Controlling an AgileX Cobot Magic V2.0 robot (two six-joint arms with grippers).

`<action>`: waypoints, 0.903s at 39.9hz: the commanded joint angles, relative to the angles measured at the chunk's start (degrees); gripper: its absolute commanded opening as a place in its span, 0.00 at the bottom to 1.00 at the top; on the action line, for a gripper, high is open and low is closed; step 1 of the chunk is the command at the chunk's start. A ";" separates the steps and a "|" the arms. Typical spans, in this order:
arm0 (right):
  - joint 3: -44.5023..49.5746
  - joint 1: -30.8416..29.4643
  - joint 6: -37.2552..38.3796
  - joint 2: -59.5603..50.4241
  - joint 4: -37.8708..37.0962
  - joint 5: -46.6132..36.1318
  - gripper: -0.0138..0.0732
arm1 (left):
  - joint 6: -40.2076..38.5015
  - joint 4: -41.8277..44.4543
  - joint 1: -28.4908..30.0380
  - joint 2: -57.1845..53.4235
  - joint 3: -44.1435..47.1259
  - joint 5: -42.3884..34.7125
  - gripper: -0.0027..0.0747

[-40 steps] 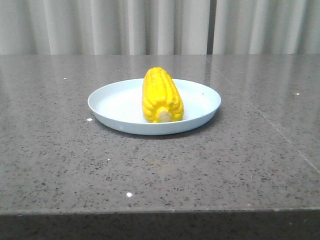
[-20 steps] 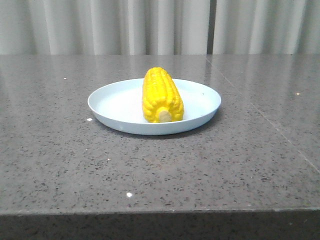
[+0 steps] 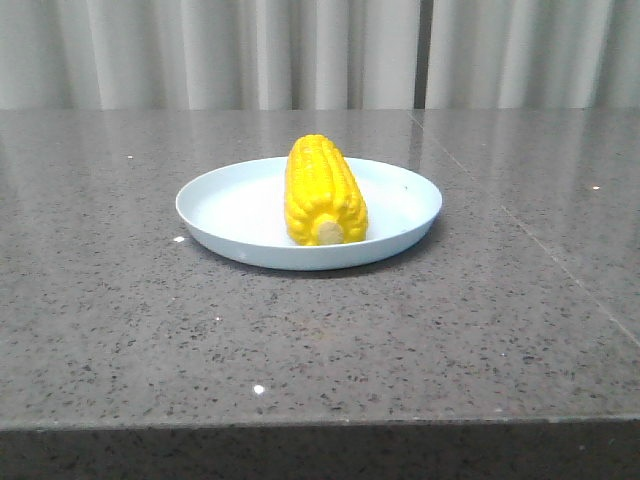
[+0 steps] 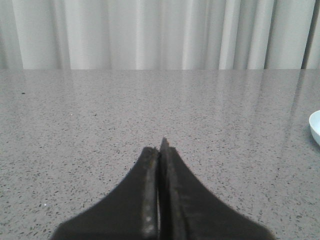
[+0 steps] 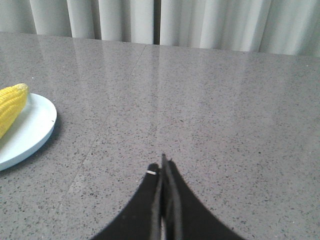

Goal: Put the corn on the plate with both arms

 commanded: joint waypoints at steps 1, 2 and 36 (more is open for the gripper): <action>-1.22 -0.32 -0.50 0.50 -1.15 -4.64 0.02 | 0.00 -0.54 0.11 -1.25 0.20 -4.95 0.01; -1.22 -0.32 -0.50 0.50 -1.15 -4.64 0.02 | 0.00 -0.54 0.11 -1.25 0.20 -4.95 0.01; 18.75 -9.67 -14.06 -7.45 12.34 -19.06 0.02 | 0.00 -0.54 0.11 -1.25 0.20 -4.95 0.01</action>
